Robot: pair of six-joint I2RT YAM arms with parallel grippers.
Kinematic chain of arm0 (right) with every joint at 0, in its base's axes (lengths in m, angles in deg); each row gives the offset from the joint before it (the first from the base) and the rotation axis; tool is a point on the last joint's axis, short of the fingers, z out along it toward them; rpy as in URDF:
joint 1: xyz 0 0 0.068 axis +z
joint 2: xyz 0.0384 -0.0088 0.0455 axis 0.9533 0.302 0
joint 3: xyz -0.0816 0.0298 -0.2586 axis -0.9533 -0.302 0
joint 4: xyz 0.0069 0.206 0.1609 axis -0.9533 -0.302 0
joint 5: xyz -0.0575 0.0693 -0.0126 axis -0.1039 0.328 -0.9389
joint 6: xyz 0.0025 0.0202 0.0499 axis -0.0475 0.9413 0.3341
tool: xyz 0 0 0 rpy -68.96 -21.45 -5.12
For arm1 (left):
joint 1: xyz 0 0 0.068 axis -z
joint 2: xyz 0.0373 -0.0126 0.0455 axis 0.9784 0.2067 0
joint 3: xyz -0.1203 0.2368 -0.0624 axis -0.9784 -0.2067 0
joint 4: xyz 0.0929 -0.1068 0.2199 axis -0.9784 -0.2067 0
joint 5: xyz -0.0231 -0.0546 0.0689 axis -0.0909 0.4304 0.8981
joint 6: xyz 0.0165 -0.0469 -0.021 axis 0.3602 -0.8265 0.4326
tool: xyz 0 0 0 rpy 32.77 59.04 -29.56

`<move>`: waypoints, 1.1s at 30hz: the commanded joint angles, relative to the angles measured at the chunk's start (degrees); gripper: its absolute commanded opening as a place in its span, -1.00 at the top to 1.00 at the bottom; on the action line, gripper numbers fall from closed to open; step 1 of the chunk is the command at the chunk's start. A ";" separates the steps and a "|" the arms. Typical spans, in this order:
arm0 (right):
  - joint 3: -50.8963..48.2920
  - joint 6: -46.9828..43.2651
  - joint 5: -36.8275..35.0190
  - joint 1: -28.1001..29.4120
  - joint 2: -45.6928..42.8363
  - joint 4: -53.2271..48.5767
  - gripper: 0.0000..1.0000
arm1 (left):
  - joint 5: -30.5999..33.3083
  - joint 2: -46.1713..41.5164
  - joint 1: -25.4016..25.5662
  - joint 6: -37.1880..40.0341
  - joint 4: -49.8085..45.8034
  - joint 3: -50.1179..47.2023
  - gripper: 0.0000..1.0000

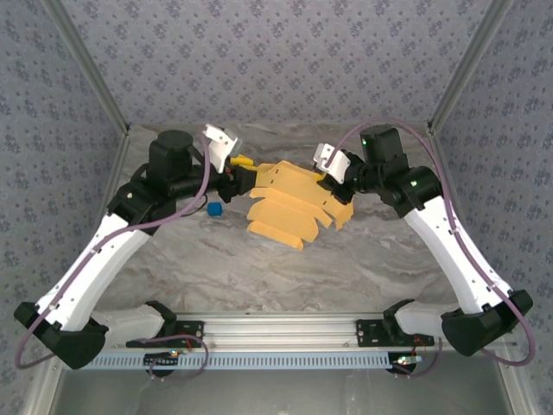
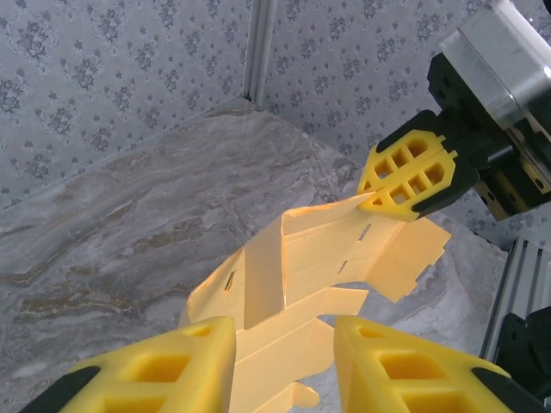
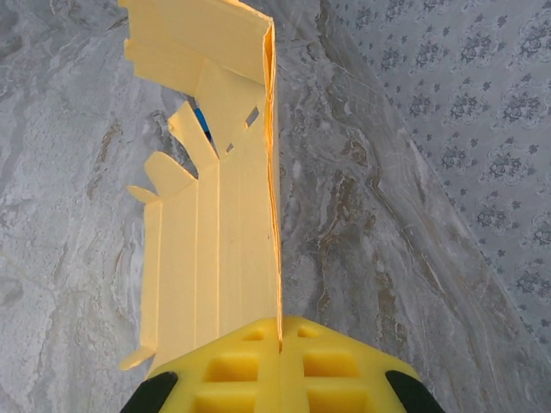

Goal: Fold the paper box

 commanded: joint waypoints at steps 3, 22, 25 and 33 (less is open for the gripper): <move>3.26 -1.13 1.60 0.59 0.10 -3.34 1.00 | 3.13 2.26 0.33 2.93 -6.05 5.49 0.36; 9.79 6.19 9.89 -4.95 2.34 -7.52 1.00 | 2.89 -9.62 -3.21 8.78 8.48 -14.06 -0.10; 10.08 7.58 10.55 -5.53 2.04 -7.71 1.00 | 6.12 -11.11 -3.29 10.52 12.82 -20.42 -0.22; 10.63 13.03 14.22 -8.25 3.67 -6.92 1.00 | -3.93 -6.62 -9.83 7.85 23.38 -29.73 -0.49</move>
